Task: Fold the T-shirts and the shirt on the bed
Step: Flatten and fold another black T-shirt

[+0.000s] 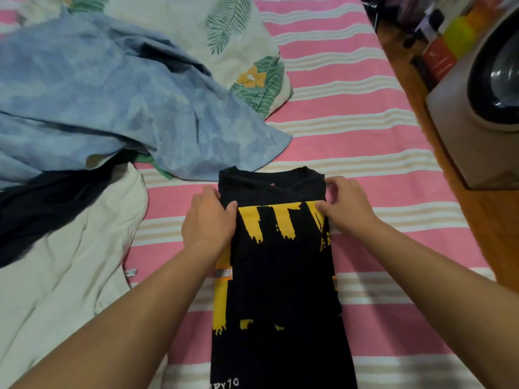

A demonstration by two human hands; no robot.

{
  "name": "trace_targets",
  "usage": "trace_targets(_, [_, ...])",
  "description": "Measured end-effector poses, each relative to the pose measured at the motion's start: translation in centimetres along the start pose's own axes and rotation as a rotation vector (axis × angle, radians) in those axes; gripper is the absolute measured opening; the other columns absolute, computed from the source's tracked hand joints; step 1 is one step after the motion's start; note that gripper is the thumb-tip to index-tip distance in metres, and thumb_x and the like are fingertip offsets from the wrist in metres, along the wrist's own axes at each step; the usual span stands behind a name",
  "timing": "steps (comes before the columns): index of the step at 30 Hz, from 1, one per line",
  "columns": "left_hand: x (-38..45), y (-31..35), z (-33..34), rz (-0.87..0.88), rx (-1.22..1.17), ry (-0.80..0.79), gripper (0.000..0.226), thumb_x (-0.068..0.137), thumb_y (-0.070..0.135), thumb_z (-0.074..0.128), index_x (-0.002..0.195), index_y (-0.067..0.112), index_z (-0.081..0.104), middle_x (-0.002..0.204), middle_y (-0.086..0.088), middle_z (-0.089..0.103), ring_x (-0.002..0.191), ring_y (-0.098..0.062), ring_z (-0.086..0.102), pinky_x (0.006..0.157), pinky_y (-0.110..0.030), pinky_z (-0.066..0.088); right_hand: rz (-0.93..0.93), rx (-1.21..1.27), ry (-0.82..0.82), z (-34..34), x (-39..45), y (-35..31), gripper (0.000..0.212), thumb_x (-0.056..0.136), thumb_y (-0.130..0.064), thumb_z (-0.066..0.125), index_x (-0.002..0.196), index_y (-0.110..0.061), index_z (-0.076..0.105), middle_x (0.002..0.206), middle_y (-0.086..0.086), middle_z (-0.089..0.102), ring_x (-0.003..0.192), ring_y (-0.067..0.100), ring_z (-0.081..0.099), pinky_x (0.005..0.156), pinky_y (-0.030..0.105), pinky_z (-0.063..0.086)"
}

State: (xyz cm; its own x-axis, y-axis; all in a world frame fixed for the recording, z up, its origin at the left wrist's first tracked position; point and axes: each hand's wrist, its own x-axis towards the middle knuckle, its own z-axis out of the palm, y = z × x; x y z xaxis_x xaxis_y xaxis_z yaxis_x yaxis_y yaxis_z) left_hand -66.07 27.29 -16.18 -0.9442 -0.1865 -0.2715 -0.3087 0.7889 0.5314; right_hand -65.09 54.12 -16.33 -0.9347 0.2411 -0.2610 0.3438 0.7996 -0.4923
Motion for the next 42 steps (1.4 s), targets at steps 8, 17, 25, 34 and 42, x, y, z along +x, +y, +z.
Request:
trace_targets(8, [5.7, -0.7, 0.3, -0.351, -0.709, -0.291, 0.044, 0.082, 0.040, 0.078, 0.108, 0.007, 0.068, 0.098, -0.012, 0.077, 0.086, -0.029, 0.074, 0.087, -0.048, 0.060, 0.351, 0.571, -0.084, 1.4, 1.5, -1.6, 0.004, 0.091, -0.016, 0.071, 0.092, -0.014, 0.068, 0.092, 0.003, 0.072, 0.091, 0.023, 0.071, 0.074, 0.032, 0.056])
trace_targets(17, [-1.9, -2.2, -4.1, -0.114, -0.913, -0.263, 0.013, 0.101, 0.019, 0.059, 0.097, 0.022, 0.071, 0.083, 0.014, 0.072, 0.073, -0.003, 0.060, 0.076, -0.028, 0.041, 0.229, 1.083, -0.181, -2.4, -4.3, -1.6, 0.029, 0.091, 0.004, 0.064, 0.118, -0.004, 0.066, 0.104, 0.008, 0.074, 0.081, 0.015, 0.073, 0.066, 0.028, 0.056])
trace_targets(25, [-19.5, -11.3, -4.8, -0.277, -0.699, -0.484, 0.036, 0.093, -0.009, 0.059, 0.094, 0.021, 0.079, 0.095, -0.009, 0.077, 0.091, -0.026, 0.066, 0.082, -0.036, 0.048, 0.059, 0.460, -0.248, 1.3, -22.2, 6.2, 0.067, 0.073, 0.024, 0.062, 0.078, -0.042, 0.076, 0.125, 0.001, 0.061, 0.114, 0.008, 0.061, 0.101, 0.023, 0.047])
trace_targets(34, [-20.6, -10.7, -2.7, -0.255, -0.434, -0.357, 0.024, 0.097, 0.021, 0.067, 0.083, 0.002, 0.061, 0.068, -0.007, 0.065, 0.060, -0.021, 0.056, 0.066, -0.041, 0.052, 0.293, 0.414, -0.145, 2.1, -23.8, 5.0, 0.010, 0.093, -0.018, 0.069, 0.098, -0.017, 0.061, 0.094, -0.005, 0.064, 0.084, 0.011, 0.060, 0.065, 0.017, 0.040])
trace_targets(42, [-20.5, -8.8, -2.5, 0.150, 0.399, -0.233, 0.012, 0.091, 0.028, 0.060, 0.088, 0.017, 0.062, 0.097, -0.004, 0.055, 0.094, -0.028, 0.054, 0.080, -0.040, 0.049, 0.026, -0.131, -0.103, 1.5, -25.1, 4.3, 0.016, 0.096, -0.027, 0.062, 0.091, -0.017, 0.051, 0.092, -0.002, 0.048, 0.077, 0.016, 0.051, 0.064, 0.027, 0.042])
